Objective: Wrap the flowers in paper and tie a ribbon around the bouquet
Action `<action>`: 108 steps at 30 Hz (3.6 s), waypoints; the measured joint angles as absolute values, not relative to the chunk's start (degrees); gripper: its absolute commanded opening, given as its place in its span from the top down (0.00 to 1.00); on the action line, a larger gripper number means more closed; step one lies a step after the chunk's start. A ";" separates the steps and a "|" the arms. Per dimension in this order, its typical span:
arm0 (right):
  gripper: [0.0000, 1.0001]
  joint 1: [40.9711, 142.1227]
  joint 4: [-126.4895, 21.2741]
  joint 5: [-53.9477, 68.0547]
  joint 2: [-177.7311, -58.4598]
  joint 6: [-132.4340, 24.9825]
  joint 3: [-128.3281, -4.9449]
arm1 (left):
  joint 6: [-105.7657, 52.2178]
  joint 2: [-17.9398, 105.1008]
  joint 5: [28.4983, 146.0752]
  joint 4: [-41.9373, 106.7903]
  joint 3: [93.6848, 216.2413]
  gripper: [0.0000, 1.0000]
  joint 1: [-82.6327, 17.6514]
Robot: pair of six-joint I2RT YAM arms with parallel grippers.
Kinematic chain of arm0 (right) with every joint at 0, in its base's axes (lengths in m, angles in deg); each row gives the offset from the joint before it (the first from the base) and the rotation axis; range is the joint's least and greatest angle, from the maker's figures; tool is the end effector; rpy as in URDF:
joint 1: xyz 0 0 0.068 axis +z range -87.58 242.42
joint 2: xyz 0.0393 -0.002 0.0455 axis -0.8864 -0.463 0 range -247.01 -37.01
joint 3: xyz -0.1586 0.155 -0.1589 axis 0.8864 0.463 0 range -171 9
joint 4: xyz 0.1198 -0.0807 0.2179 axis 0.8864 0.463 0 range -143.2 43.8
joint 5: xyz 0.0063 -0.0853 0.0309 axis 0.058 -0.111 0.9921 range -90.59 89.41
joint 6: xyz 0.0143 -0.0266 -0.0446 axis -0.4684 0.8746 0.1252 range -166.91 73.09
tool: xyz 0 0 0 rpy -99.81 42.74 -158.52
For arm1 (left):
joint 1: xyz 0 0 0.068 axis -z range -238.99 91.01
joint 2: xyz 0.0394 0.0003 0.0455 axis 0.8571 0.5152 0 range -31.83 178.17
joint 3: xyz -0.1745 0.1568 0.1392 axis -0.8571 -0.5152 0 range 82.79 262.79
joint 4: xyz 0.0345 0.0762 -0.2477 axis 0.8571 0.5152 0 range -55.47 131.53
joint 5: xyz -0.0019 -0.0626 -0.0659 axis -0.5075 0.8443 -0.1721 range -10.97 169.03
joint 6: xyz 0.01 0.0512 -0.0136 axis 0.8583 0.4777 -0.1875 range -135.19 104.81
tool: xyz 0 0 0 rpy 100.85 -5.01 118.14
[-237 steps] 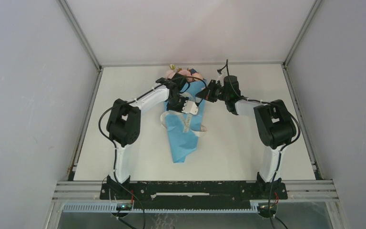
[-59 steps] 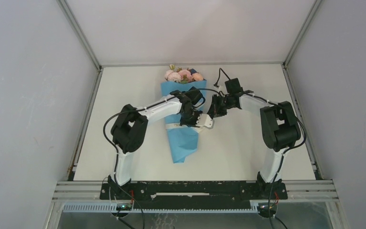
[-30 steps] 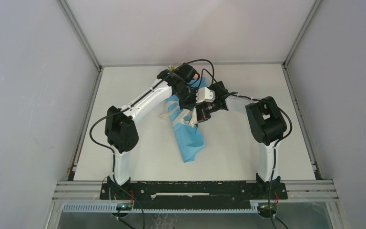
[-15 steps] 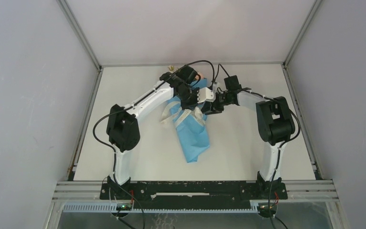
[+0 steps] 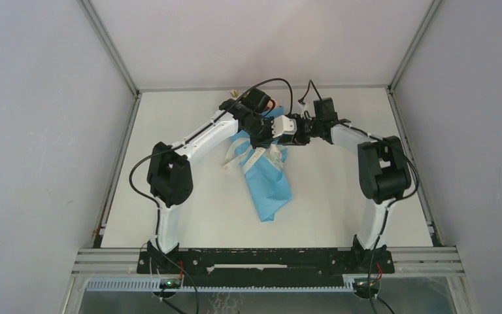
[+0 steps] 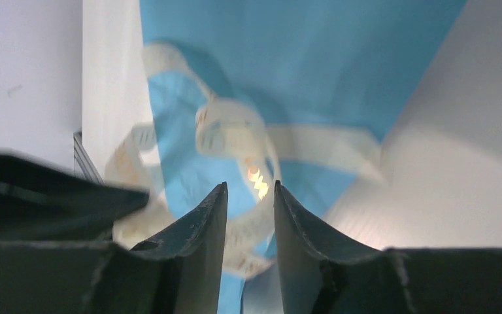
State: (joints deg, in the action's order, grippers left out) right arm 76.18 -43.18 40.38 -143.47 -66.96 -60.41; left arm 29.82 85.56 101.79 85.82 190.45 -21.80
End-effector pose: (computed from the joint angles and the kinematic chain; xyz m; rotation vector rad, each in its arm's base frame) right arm 0.3783 0.1166 0.1931 -0.2198 2.4101 1.1295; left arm 0.3461 -0.2798 0.2722 1.7930 1.8516 -0.4716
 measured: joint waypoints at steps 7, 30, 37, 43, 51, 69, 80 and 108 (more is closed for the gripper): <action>0.56 77.88 -42.66 42.20 -157.68 -66.51 -75.25 | 29.93 85.62 101.88 86.01 190.45 1.00 -21.80; 0.85 84.22 -26.85 63.11 -161.54 -52.01 -77.06 | 30.28 85.62 101.86 86.65 190.45 1.00 -22.24; 0.55 80.09 -26.18 61.91 -161.52 -52.63 -77.17 | 30.32 85.88 101.90 87.33 190.45 1.00 -22.28; 0.54 75.72 -29.61 59.31 -161.37 -55.97 -77.68 | 30.32 86.43 101.88 87.30 190.45 1.00 -22.30; 0.55 69.56 -55.64 58.66 -149.26 -70.81 -60.61 | 30.10 86.78 102.07 86.67 190.45 1.00 -23.24; 0.61 94.19 -92.32 23.07 -118.62 -81.57 -20.78 | 28.20 88.42 103.93 84.70 190.45 1.00 -24.79; 0.60 94.98 -96.18 12.14 -132.67 -83.36 -25.48 | 27.66 88.44 104.32 84.57 190.45 1.00 -24.90; 0.65 96.79 -95.42 7.55 -141.74 -82.16 -32.98 | 27.22 88.55 104.70 84.53 190.36 1.00 -24.90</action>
